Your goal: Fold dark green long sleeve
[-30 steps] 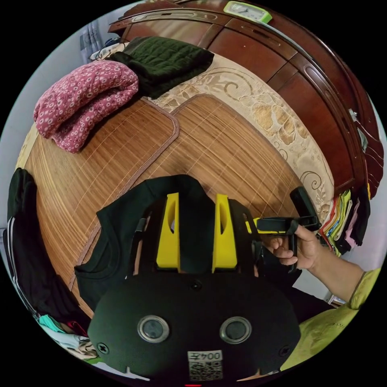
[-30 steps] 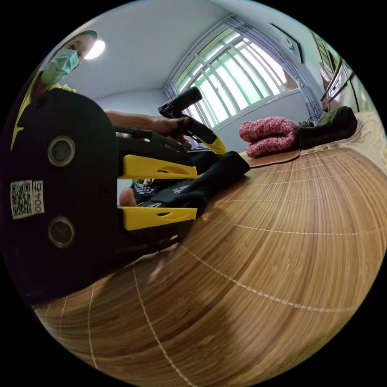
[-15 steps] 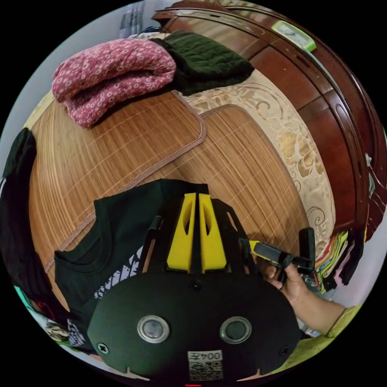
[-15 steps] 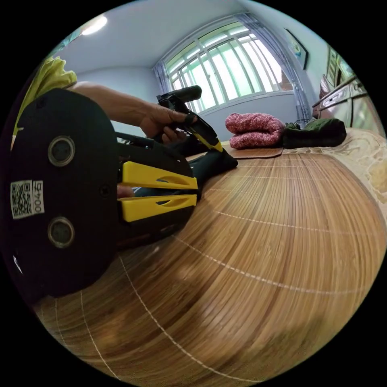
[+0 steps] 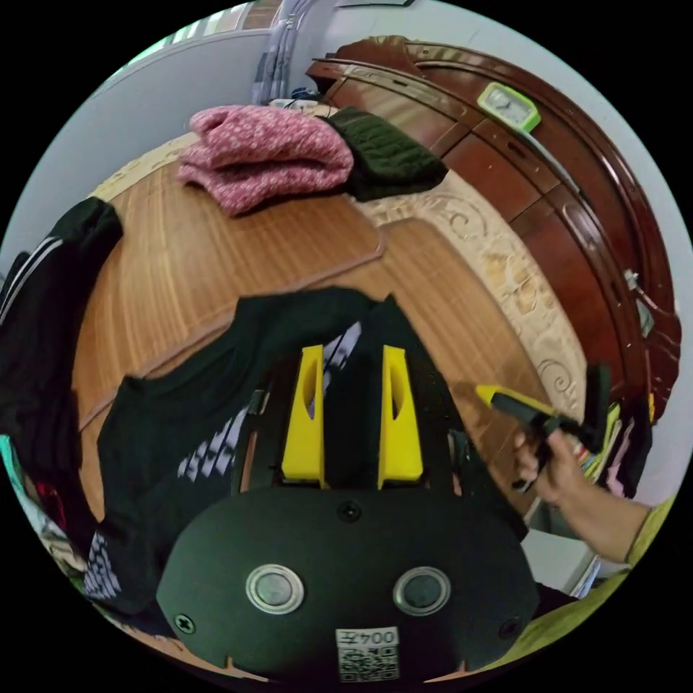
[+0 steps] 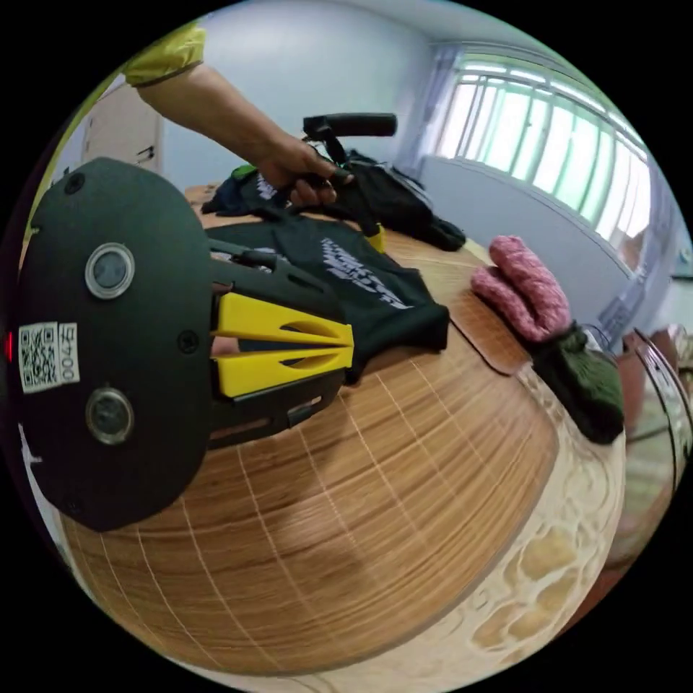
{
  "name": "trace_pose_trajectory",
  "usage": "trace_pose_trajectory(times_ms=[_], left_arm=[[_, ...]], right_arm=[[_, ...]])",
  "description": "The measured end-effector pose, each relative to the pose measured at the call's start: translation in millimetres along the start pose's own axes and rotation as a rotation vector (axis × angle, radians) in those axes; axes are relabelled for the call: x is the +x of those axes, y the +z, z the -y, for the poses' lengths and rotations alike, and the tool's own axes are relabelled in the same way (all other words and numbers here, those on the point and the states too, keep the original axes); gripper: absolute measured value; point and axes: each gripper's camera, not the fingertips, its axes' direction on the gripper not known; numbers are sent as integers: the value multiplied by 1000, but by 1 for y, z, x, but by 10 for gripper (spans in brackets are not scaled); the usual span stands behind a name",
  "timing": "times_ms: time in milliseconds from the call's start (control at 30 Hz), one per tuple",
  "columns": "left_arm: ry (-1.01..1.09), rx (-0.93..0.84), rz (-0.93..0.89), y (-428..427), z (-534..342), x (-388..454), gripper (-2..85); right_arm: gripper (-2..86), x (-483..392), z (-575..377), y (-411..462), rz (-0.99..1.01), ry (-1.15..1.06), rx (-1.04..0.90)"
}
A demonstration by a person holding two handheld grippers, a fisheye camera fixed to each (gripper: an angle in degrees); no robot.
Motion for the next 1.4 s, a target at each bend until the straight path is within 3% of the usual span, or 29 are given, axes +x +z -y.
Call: trace_pose_trajectory(times_ms=[133,200,300,367,533,800,1100,1200,1300,1367,1400], left_arm=[[-45,-108,119,23,-85,-37,113],[-109,-127,96,23,-108,-57,109],[-149,-19,44,-15,-147,-67,104],[-146,-16,19,-34,-185,-65,102],[-173,-181,42,-58,-339,-48,101],[-167,-409,108,-25,-465,-40,95],[-120,-369,205,-21,-500,-34,94],[-204,-388,120,-27,-510,-56,86],[-354,-284,-160,-53,-530,-109,89],[-485,-149,-142,-89,-550,-152,111],[-506,-73,-19,-118,-563,-177,123]], right_arm=[[-6,-44,21,57,-270,-130,-197],[-7,-63,26,56,-296,-150,-192],[-8,-110,21,36,-298,-239,-218],[-8,-147,-5,21,-285,-310,-317],[-8,-191,-88,25,-228,-260,-547],[-8,-240,-173,97,-530,-327,-806],[-8,-290,-171,127,-639,-320,-847],[-8,-306,-171,131,-661,-312,-844],[-8,-325,-175,134,-711,-330,-823],[-7,-337,-178,135,-737,-329,-807],[-7,-340,-178,136,-740,-324,-804]])
